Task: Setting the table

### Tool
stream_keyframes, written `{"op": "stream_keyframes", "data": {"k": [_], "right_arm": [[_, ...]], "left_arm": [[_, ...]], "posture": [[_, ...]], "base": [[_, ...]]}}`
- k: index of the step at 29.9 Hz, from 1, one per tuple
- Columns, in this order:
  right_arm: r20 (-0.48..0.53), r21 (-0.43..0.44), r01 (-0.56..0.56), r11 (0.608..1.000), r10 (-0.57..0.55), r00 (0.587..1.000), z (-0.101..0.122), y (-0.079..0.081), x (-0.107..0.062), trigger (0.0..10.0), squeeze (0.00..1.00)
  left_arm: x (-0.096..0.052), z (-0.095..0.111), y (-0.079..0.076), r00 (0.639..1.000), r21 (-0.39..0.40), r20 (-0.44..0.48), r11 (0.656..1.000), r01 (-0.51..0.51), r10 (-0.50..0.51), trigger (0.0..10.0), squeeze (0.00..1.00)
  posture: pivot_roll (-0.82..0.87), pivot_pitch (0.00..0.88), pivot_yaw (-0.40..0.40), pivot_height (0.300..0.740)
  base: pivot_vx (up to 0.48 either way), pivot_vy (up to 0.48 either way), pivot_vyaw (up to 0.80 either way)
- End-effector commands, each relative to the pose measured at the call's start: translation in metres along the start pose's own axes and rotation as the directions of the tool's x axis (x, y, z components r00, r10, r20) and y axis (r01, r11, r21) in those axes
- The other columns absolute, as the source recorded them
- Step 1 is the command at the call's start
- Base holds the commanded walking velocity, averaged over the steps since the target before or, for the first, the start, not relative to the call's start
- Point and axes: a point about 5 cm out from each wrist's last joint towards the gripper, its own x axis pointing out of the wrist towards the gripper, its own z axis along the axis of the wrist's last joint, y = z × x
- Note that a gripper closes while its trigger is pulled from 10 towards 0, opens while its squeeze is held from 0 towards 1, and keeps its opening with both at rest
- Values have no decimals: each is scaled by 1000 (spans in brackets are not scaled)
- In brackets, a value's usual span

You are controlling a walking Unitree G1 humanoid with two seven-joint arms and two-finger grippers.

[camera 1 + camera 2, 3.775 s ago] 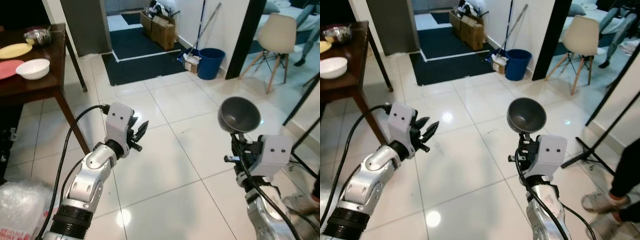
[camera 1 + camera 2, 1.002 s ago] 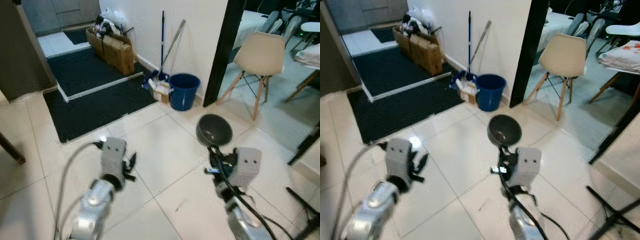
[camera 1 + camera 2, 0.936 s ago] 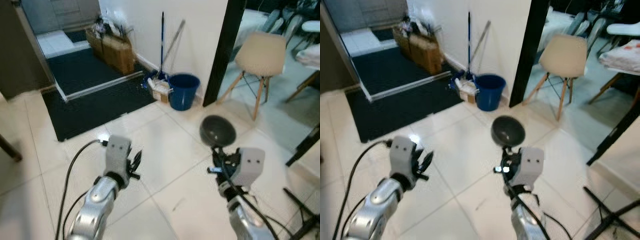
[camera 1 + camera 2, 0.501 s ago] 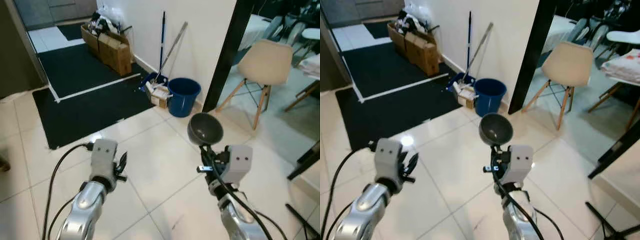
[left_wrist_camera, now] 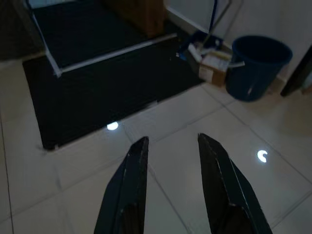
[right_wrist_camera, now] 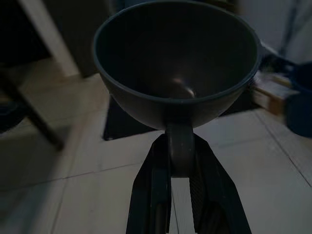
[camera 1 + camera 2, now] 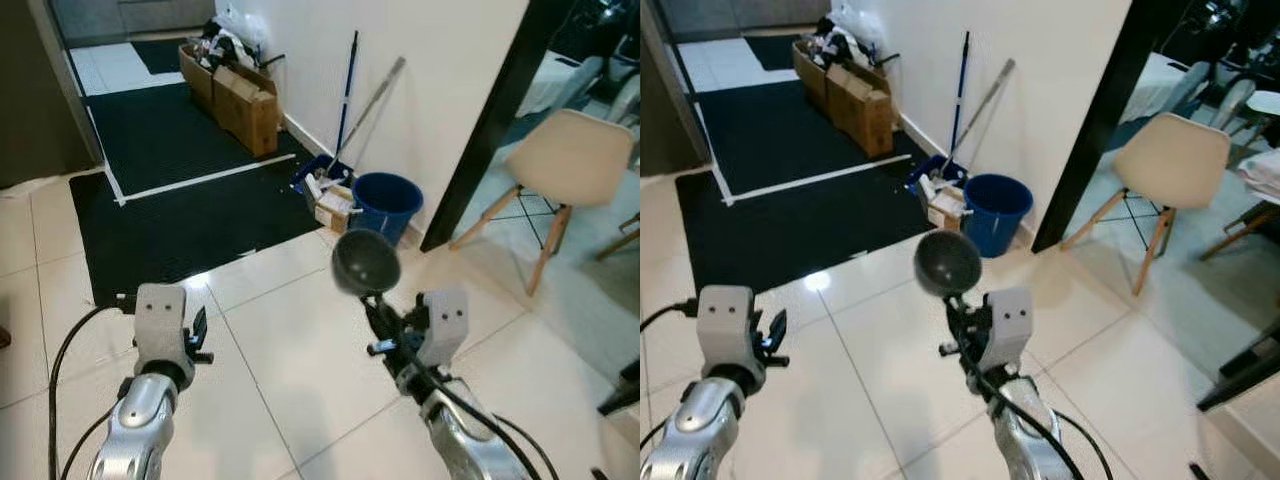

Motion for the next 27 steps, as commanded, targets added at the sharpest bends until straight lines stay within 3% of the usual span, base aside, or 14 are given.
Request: {"op": "stream_keyframes", "data": {"k": [1,9,16,20,27], "right_arm": [[-13,10,-7,1000,7,1000,-1,-4,-6,10000,0],[-70,-48,26,998,-29,997,-6,-21,-12,10000,0],[-131,-91,-38,995,25,991,-13,-21,-17,10000,0],[-135,-93,-50,994,37,990,-13,-20,-19,10000,0],[-106,-87,22,996,-31,994,-11,-27,-16,10000,0]], "left_arm": [[-1,-6,-1,1000,-1,-23,1000,-3,3,10000,0],[0,-2,-3,1000,21,3,1000,-23,23,10000,0],[2,-2,-5,1000,24,7,999,-27,27,10000,0],[2,-3,-3,999,35,10,999,-42,42,10000,0],[3,-4,-4,999,46,11,998,-43,42,10000,0]], "posture": [[63,156,39,740],[55,149,44,740],[50,142,47,740],[46,136,48,740],[44,135,50,740]], "base": [[480,0,0],[480,0,0],[480,0,0],[480,0,0],[480,0,0]]}}
